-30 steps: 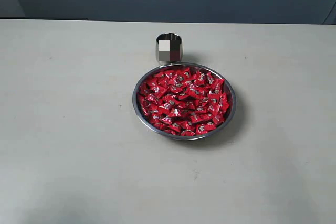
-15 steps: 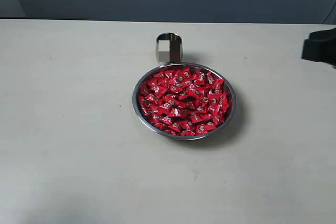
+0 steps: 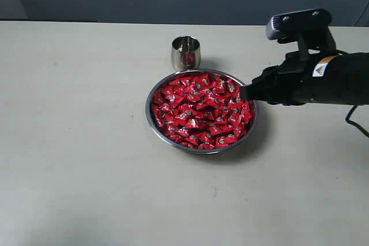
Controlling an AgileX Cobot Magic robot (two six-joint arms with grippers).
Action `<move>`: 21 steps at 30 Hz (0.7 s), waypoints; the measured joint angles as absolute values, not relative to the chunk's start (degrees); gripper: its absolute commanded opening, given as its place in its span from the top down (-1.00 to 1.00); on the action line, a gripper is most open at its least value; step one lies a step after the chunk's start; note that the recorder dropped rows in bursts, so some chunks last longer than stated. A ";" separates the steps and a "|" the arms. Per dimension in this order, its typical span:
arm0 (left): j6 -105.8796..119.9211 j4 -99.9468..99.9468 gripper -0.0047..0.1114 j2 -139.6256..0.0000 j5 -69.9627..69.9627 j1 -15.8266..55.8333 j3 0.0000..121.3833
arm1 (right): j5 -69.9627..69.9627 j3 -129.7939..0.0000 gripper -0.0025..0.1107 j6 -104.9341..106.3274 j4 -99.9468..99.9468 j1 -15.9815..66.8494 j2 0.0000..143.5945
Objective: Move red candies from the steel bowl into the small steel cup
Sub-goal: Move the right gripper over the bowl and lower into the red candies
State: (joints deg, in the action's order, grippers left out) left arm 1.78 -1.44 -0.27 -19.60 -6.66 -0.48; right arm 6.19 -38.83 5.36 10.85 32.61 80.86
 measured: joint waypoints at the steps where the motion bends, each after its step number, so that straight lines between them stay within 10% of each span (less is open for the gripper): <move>1: 1.78 -1.44 0.91 -0.27 -19.60 -6.66 -0.48 | 5.92 -39.58 0.46 5.79 10.75 32.61 82.75; 21: 1.78 -1.44 0.91 -0.27 -19.60 -6.66 -0.48 | 14.48 -64.46 0.26 14.55 9.48 32.74 108.91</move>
